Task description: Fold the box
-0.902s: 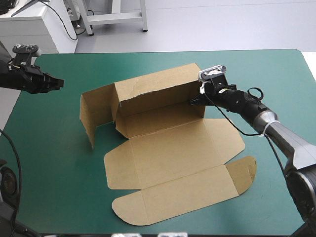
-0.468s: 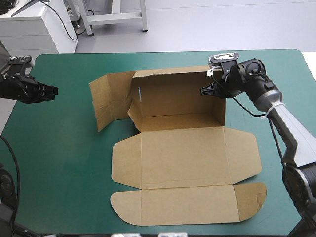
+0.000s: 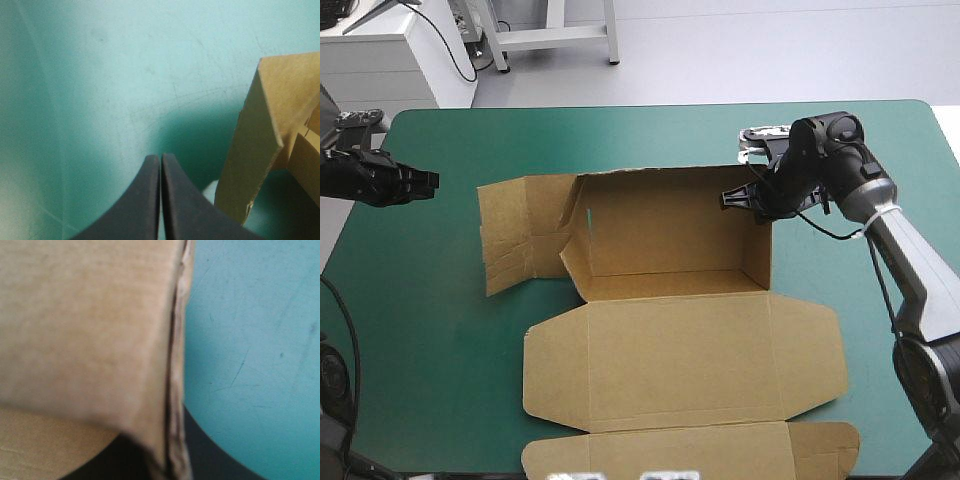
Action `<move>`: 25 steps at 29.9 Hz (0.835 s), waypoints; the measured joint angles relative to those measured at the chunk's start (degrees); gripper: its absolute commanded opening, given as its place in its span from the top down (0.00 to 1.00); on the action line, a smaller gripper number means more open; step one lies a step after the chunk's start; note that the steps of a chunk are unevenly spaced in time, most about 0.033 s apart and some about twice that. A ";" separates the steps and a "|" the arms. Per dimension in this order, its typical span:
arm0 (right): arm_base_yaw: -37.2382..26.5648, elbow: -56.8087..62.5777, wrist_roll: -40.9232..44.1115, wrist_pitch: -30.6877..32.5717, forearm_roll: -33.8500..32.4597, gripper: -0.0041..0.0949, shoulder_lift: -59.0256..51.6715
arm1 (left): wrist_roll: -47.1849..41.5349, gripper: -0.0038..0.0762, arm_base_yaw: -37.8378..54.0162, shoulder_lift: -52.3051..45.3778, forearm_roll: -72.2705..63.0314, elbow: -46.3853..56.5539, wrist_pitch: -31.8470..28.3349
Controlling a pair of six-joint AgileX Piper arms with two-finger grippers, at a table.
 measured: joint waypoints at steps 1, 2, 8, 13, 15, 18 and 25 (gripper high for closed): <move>0.00 0.00 -0.11 0.00 0.00 0.96 0.07 | 0.00 0.96 0.00 0.00 -0.04 0.00 0.00; 0.00 0.00 -0.16 0.00 -0.29 0.96 0.40 | 0.00 0.96 0.00 0.00 -0.08 0.00 0.00; -0.06 -0.84 -0.22 -1.83 -2.67 0.96 4.12 | 0.00 0.96 0.00 0.00 -0.33 0.00 0.00; -0.10 -2.49 0.80 -4.67 -3.68 0.94 7.50 | 0.00 0.96 0.00 0.00 -0.33 0.00 0.00; -0.12 -3.11 1.45 -5.53 -4.11 0.88 8.74 | 0.00 0.96 0.00 0.00 -0.33 0.00 0.00; -0.17 -3.98 1.57 -4.80 -4.88 0.74 10.15 | 0.00 0.96 0.00 0.00 -0.33 0.00 0.00; -0.17 -7.25 1.15 -0.81 -4.93 0.28 11.99 | 0.00 0.96 0.00 0.00 -0.27 0.00 0.00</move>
